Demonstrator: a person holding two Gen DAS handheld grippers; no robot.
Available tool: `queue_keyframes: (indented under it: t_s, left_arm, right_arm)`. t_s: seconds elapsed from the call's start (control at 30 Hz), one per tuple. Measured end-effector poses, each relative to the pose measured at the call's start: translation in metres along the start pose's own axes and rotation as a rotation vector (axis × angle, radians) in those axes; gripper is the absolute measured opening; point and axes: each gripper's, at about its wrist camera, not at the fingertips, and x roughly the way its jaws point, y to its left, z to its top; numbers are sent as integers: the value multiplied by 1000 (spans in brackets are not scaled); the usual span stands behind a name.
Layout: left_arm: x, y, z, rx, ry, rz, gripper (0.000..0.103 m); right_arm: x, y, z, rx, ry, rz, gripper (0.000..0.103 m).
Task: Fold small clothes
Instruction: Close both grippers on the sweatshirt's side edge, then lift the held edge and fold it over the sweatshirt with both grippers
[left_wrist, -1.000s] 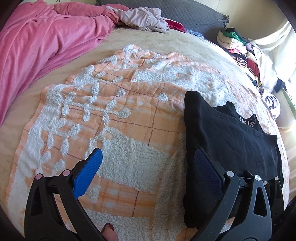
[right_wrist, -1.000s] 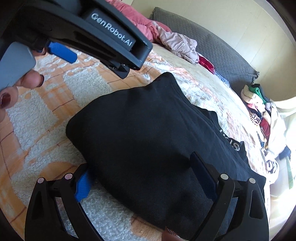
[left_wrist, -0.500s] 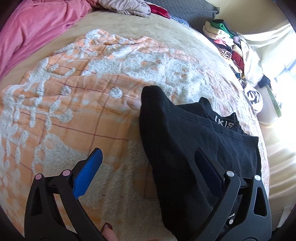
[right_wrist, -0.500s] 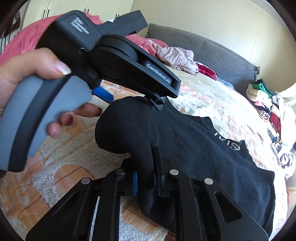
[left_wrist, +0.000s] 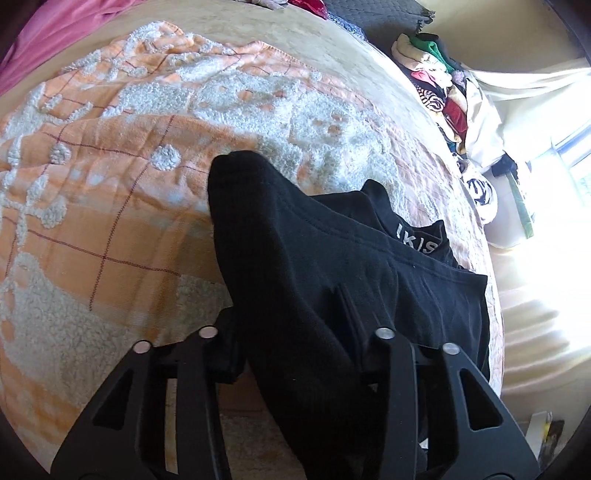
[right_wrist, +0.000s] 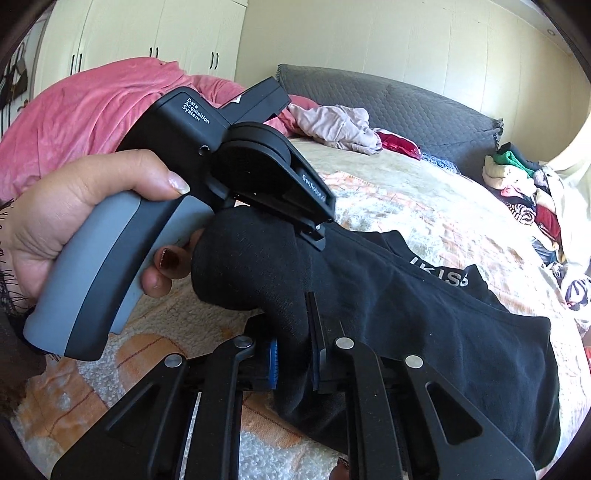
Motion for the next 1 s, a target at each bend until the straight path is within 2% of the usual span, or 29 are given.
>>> queue_keyframes:
  t_s: [0.1,0.43,0.7,1.0]
  left_arm:
    - [-8,-16,-3,61,-33,29,15]
    - [-39,-82,-5,200,-113,60,14]
    - [-42,-135,-15,291,-138,65,14]
    - [-21,-189,-26,346,-120,57,14]
  right_arm:
    - [-4,-6,0,12,-13,-5,11]
    - [-42,-38,-1,90,-83,-64,10]
    - [-76,-69,-15,153,-108,-109,9]
    - [-99,-103,-33,242,-95,-146,7]
